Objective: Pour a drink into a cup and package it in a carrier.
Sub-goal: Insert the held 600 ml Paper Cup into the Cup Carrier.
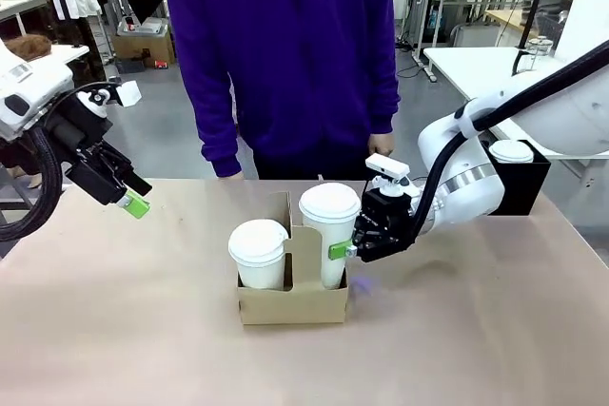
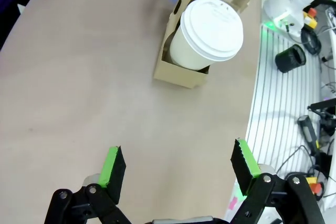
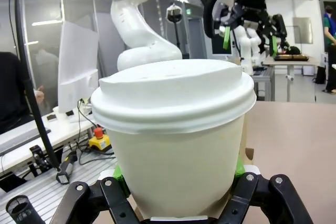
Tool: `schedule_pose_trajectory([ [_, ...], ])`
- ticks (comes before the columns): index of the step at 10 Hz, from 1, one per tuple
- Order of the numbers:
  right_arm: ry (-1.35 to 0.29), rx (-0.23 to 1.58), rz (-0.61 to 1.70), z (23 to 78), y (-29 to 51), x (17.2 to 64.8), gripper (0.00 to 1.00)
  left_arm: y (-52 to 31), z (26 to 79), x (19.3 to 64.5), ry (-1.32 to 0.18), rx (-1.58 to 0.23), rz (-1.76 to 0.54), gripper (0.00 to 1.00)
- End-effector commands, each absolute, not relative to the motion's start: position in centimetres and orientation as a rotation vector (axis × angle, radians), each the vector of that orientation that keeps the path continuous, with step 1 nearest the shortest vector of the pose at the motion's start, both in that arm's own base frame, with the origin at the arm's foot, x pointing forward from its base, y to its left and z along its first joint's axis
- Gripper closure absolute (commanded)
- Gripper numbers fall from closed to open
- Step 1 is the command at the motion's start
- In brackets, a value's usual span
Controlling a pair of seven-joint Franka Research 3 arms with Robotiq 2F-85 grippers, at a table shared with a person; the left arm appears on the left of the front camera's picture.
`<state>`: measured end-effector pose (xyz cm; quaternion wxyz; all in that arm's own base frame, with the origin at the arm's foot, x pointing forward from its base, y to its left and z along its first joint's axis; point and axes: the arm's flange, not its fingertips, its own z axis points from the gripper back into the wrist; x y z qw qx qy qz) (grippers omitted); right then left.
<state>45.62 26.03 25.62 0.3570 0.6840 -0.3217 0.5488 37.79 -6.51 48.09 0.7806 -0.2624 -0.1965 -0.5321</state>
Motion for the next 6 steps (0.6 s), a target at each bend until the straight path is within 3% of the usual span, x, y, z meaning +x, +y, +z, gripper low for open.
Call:
schedule_pose_trajectory([
  [1, -0.814, 1.756, 1.486, 24.5, 26.9, 46.3, 0.20, -6.7, 48.3, 37.9, -0.434, -0.578, -1.139, 0.00],
  [4, -0.783, 1.756, 1.532, 23.4, 27.3, 46.5, 0.20, -6.7, 48.3, 37.9, -0.434, -0.578, -1.139, 0.00],
  [5, -0.795, 1.764, 1.519, 23.2, 27.3, 46.4, 0.15, -6.7, 48.3, 37.9, -0.434, -0.578, -1.139, 0.00],
  [6, -0.797, 1.747, 1.546, 23.2, 27.3, 46.4, 0.00, -6.7, 48.3, 37.9, -0.434, -0.578, -1.139, 0.00],
])
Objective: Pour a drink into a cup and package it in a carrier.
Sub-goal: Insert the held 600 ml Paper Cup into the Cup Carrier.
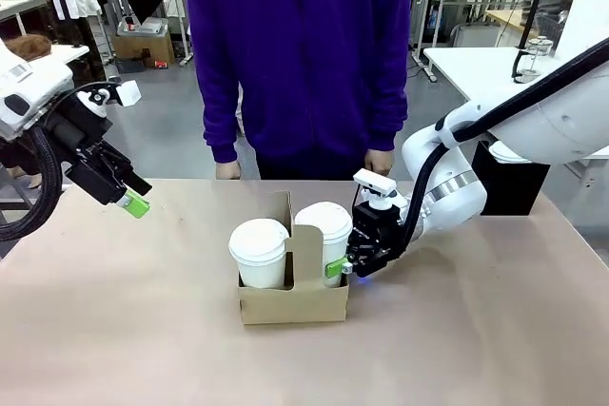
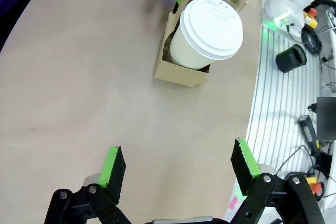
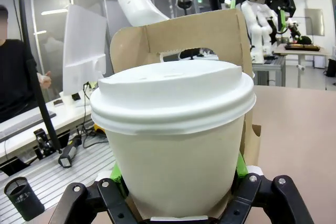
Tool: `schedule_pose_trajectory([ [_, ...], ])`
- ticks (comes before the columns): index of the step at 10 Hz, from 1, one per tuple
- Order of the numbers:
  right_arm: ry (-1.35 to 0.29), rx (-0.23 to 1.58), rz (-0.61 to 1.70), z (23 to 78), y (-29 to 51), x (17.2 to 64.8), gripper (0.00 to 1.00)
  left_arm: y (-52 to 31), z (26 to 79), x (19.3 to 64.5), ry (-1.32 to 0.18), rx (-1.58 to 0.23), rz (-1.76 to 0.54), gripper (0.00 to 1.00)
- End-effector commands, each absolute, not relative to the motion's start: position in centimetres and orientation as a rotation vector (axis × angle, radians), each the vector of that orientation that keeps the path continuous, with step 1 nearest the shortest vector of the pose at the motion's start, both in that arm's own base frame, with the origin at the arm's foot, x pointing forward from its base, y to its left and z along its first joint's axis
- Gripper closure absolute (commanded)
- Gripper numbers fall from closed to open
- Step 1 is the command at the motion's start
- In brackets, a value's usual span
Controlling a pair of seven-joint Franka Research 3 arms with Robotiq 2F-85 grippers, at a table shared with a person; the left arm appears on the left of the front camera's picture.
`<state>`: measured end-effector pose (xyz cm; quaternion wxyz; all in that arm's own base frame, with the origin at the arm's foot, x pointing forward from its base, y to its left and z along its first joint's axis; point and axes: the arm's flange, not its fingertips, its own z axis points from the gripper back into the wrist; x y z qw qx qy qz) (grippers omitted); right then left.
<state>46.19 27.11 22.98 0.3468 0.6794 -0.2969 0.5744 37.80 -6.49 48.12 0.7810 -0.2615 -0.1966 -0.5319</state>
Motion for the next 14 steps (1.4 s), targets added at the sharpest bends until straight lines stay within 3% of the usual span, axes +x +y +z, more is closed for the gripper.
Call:
schedule_pose_trajectory([
  [1, -0.805, 1.736, 1.561, 23.3, 27.0, 46.4, 0.00, -6.7, 48.3, 37.9, -0.434, -0.578, -1.139, 0.00],
  [5, -0.879, 1.612, 1.598, 25.8, 23.1, 47.0, 0.00, -6.7, 48.3, 37.9, -0.434, -0.578, -1.139, 0.00],
  [8, -0.871, 1.423, 1.562, 28.5, 19.5, 47.6, 0.00, -6.7, 48.3, 37.9, -0.434, -0.578, -1.139, 0.00],
  [12, -0.839, 0.928, 1.131, 34.7, 9.1, 45.1, 0.00, -6.7, 48.3, 37.9, -0.434, -0.578, -1.139, 0.00],
  [14, -0.767, 0.844, 0.871, 36.1, 3.0, 42.9, 0.00, -6.7, 48.3, 37.9, -0.434, -0.578, -1.139, 0.00],
])
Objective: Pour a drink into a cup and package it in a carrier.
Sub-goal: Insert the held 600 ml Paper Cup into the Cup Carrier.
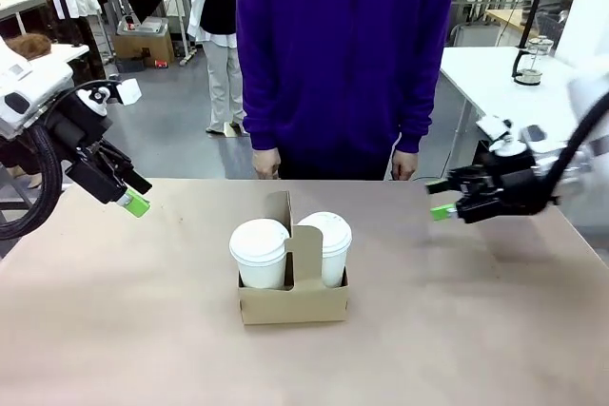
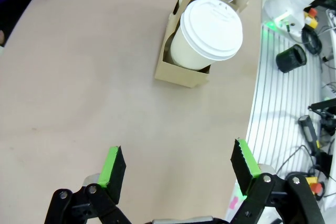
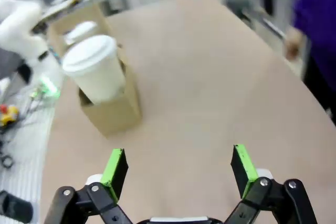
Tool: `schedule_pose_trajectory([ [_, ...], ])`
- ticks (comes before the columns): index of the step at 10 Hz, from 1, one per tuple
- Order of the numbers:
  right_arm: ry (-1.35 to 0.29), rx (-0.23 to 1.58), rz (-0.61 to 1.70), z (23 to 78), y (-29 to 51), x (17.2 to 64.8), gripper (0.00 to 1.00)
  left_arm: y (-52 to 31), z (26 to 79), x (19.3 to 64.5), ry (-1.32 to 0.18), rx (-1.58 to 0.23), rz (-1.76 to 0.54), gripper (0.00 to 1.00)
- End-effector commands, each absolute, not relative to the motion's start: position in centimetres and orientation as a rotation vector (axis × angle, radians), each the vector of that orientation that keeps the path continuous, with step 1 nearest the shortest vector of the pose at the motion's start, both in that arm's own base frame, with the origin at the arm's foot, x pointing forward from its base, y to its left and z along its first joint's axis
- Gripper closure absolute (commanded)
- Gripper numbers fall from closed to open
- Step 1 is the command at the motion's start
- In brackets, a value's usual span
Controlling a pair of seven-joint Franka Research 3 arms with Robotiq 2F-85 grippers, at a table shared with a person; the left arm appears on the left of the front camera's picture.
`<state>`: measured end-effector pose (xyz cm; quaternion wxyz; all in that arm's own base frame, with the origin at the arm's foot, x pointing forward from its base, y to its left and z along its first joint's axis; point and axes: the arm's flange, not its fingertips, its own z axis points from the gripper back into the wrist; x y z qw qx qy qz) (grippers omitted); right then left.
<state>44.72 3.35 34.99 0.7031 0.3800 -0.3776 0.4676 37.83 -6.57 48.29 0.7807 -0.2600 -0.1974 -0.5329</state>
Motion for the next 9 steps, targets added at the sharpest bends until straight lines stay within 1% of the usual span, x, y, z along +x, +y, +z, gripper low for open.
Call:
schedule_pose_trajectory([
  [1, -0.728, 0.784, 0.770, 36.3, 0.8, 41.6, 0.00, -6.7, 48.3, 37.9, -0.434, -0.578, -1.139, 0.00],
  [2, -0.697, 0.721, 0.679, 36.3, -1.4, 40.6, 0.00, -6.7, 48.3, 37.9, -0.434, -0.578, -1.139, 0.00],
  [5, -0.650, 0.639, 0.558, 35.3, -4.0, 39.2, 0.00, -6.7, 48.3, 37.9, -0.434, -0.578, -1.139, 0.00],
  [6, -0.647, 0.609, 0.543, 35.0, -3.8, 39.5, 0.00, -6.7, 48.3, 37.9, -0.434, -0.578, -1.139, 0.00],
  [7, -0.683, 0.656, 0.587, 34.9, -4.8, 39.7, 0.00, -6.7, 48.3, 37.9, -0.434, -0.578, -1.139, 0.00],
  [9, -0.683, 0.656, 0.587, 34.9, -4.8, 39.7, 0.00, -6.7, 48.3, 37.9, -0.434, -0.578, -1.139, 0.00],
])
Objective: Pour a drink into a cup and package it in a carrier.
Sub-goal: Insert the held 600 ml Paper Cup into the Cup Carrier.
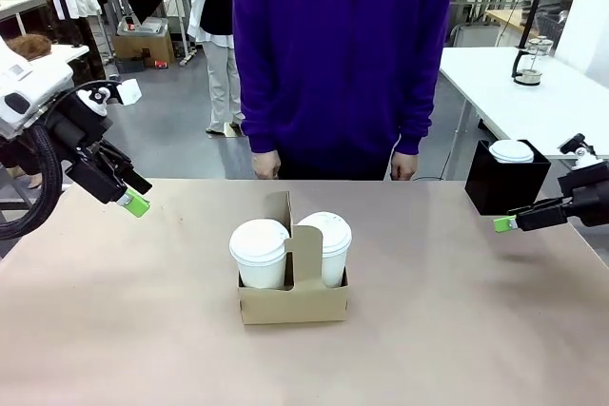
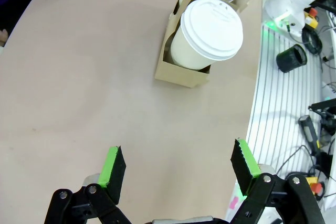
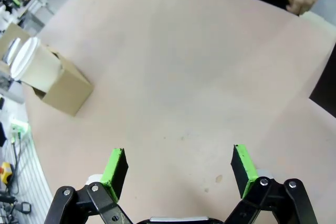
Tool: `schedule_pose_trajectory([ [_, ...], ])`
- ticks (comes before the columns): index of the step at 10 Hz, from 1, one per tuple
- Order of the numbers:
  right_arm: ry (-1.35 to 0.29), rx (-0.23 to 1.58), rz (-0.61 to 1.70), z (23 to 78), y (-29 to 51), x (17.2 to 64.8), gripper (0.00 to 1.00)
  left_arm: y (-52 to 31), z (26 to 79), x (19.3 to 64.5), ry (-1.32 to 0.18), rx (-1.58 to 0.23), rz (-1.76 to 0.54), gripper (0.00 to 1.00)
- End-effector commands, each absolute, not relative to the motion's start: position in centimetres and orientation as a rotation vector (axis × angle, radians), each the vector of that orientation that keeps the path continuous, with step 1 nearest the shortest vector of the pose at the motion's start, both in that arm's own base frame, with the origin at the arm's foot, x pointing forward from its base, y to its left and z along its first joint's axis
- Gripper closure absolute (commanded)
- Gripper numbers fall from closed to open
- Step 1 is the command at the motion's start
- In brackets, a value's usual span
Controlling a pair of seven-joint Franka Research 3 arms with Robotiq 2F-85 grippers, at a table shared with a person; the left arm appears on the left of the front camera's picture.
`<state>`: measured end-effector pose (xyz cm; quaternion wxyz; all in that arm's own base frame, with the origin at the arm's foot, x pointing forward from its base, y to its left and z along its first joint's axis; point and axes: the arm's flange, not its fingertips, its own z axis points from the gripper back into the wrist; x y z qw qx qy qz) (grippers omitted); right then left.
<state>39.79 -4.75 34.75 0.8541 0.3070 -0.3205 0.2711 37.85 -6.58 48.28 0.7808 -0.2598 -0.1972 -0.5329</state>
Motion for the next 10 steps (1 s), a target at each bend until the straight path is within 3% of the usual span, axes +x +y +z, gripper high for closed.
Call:
schedule_pose_trajectory([
  [1, -0.683, 0.656, 0.587, 34.85, -4.76, 39.69, 0.00, -6.66, 48.27, 37.87, -0.434, -0.578, -1.139, 0.00],
  [10, -0.683, 0.656, 0.587, 34.85, -4.76, 39.69, 0.00, -6.66, 48.27, 37.87, -0.434, -0.578, -1.139, 0.00],
])
